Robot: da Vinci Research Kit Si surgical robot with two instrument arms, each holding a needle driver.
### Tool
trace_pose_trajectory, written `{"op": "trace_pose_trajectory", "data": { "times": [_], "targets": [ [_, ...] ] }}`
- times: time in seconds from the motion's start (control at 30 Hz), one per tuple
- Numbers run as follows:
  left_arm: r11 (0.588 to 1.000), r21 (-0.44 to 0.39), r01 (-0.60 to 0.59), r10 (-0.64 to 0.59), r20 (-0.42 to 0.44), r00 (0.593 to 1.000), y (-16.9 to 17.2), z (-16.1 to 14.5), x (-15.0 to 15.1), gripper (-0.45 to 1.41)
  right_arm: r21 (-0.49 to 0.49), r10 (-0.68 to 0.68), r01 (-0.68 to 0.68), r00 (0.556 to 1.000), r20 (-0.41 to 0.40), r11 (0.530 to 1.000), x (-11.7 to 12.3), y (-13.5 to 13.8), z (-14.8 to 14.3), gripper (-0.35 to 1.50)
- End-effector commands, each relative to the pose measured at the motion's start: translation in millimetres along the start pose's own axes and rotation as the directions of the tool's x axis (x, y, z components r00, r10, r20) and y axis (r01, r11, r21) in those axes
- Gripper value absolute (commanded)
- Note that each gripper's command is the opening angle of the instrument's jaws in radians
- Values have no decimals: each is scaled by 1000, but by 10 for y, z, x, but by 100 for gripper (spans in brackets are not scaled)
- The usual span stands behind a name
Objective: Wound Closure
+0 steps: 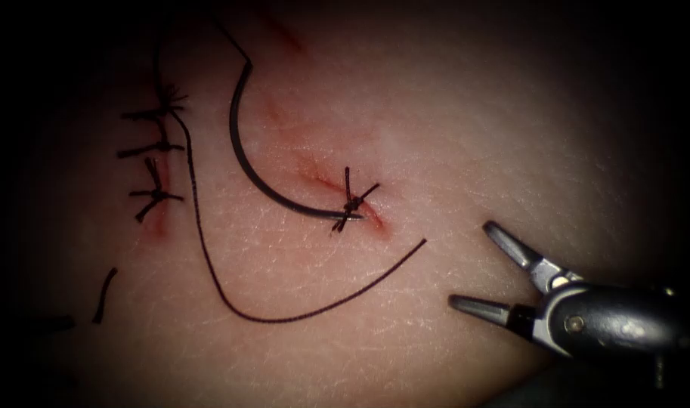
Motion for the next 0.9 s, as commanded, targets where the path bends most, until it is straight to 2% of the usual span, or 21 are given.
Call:
{"op": "trace_pose_trajectory", "data": {
  "times": [0.03, 0.27, 0.4, 0.47, 0.53, 0.57, 0.77, 0.8, 0.9],
  "targets": [
    [1000, -1, 12, -12, -1, 1000, 0, 6, 1, 66, 3, -1, 1, 1000, -2, 1000, 0, -6, 6, 138],
    [999, -15, 35, -35, 6, 999, -12, -11, -2, 71, 11, 2, -2, 1000, 2, 1000, 1, -10, 4, 138],
    [998, -10, 56, -56, 0, 998, -14, -20, 24, 69, 24, 13, -13, 1000, 8, 1000, 2, -9, 4, 136],
    [1000, -3, 12, -12, -53, 999, -13, -25, 49, 64, 33, 13, -14, 1000, 25, 999, 4, -7, 4, 136],
    [997, 44, -57, 64, -171, 983, -6, -30, 104, 61, 43, 27, -29, 999, 42, 999, 18, 1, 3, 136],
    [997, 44, -57, 64, -171, 983, -6, -30, 104, 61, 43, 27, -29, 999, 42, 999, 18, 1, 3, 136],
    [987, 94, -132, 156, -318, 935, 10, -29, 193, 59, 71, 55, -57, 998, 33, 996, 49, 20, -4, 136],
    [982, 96, -162, 186, -348, 919, 16, -20, 225, 59, 78, 50, -53, 998, 37, 996, 61, 27, -6, 136],
    [980, 96, -172, 195, -354, 914, 17, -14, 238, 61, 84, 51, -54, 998, 37, 995, 67, 30, -8, 138]
  ]
}}
